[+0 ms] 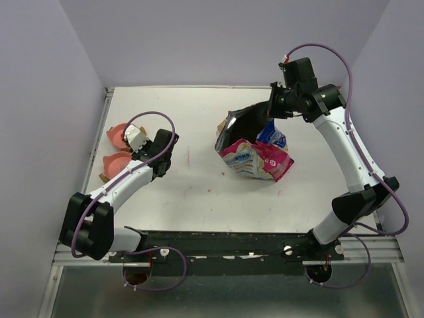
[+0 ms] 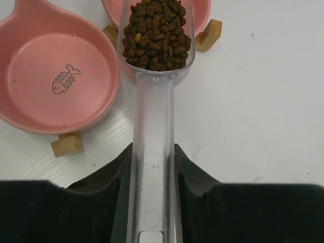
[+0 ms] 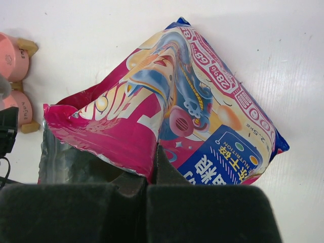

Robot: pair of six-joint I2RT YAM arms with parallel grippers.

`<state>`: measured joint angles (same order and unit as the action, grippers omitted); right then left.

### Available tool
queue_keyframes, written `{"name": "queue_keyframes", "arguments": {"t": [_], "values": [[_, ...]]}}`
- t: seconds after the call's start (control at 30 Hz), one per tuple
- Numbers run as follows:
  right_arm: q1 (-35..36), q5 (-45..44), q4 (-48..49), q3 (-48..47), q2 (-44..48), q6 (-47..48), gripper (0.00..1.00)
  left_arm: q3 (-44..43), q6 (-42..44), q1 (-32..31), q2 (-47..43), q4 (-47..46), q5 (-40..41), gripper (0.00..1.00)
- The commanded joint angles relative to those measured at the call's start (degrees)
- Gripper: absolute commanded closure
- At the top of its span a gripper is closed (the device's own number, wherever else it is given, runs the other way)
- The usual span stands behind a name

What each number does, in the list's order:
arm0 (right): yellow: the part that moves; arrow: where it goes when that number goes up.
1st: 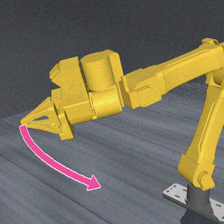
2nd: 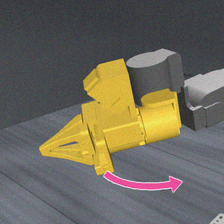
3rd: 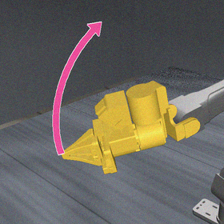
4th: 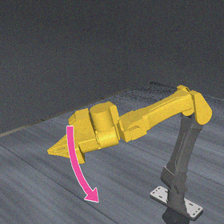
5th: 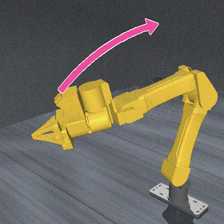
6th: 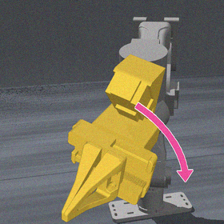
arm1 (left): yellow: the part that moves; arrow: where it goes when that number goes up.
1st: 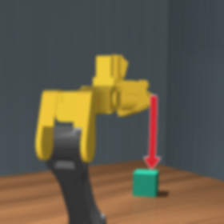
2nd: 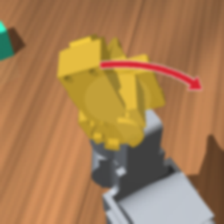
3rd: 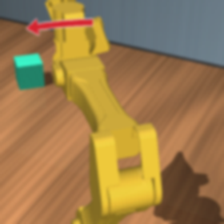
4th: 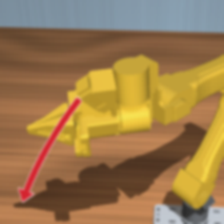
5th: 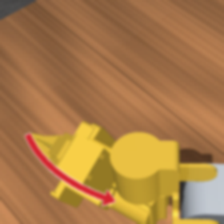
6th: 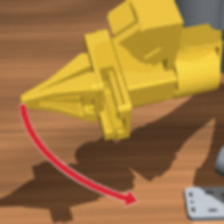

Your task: Serve the pet food

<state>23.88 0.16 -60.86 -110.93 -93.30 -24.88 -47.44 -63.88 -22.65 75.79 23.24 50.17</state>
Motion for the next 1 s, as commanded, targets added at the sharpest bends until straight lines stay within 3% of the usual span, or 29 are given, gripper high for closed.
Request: {"name": "queue_keyframes", "arguments": {"t": [0.0,0.17,0.6,0.97], "values": [[-0.5,2.6,5.2,-3.4,4.8,-0.7,1.00,-2.8,-3.6,0.6,1.9,4.0,1.1,1.00],[-0.4,1.9,5.0,-3.7,4.8,-0.5,1.00,-5.0,-6.4,2.1,3.6,7.6,-2.6,1.00],[-0.4,1.7,6.1,-2.1,5.4,-1.2,1.00,-11.1,-3.1,8.5,5.1,13.2,-15.3,1.00],[-0.4,3.3,7.9,-3.1,4.3,-3.3,1.00,-20.0,-0.9,15.3,11.7,20.5,-27.1,1.00]]}}
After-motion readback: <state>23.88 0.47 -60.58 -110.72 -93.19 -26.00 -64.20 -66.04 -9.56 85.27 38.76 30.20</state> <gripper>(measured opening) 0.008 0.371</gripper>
